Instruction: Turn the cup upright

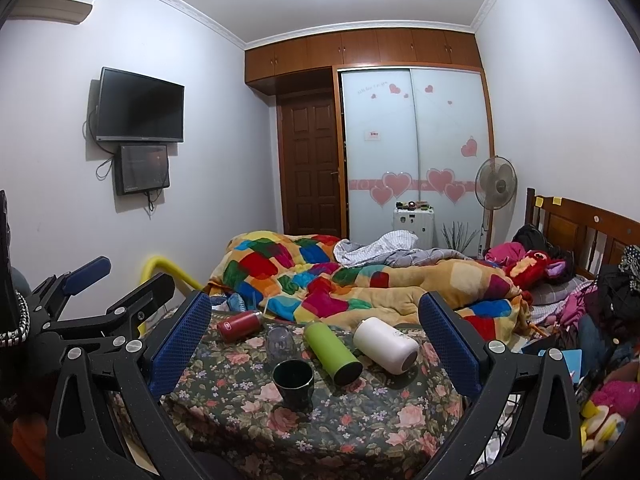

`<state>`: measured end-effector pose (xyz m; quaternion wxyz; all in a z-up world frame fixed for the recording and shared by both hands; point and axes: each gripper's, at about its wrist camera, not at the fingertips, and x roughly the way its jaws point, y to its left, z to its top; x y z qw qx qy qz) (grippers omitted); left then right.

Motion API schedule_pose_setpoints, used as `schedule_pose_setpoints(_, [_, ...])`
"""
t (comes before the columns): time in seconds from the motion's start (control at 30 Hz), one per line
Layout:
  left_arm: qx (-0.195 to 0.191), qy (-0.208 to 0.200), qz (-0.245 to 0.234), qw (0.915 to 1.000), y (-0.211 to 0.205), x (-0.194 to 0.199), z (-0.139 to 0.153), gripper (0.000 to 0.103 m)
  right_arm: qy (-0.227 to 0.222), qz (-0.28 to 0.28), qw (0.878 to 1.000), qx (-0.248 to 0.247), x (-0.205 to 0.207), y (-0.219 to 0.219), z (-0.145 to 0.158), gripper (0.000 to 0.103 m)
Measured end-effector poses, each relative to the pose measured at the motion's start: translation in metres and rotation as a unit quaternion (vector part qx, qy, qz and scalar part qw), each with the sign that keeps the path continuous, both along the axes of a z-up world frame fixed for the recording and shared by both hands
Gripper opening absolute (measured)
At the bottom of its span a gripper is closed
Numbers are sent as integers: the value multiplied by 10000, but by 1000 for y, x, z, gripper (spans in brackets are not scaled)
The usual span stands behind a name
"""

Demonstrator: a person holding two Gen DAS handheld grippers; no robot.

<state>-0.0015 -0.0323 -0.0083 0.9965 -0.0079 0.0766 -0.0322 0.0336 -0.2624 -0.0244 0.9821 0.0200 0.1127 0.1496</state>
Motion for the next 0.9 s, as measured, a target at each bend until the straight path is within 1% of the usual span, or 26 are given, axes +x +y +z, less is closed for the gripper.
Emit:
schedule_pose_setpoints(0.5, [-14,38,-47,10000,-11,1,0,103,8,-2,10000,-11,1,0,1,103])
schedule_pose_setpoints(0.7, [-74,71,-81,9999,-10,1,-1,103,39,-1,10000,-41,1,-2,-1,103])
schedule_pose_setpoints(0.9, [-164,125,-48,9998,-1,5,-6,103,132,2,9998,-143,6,-2,-3,103])
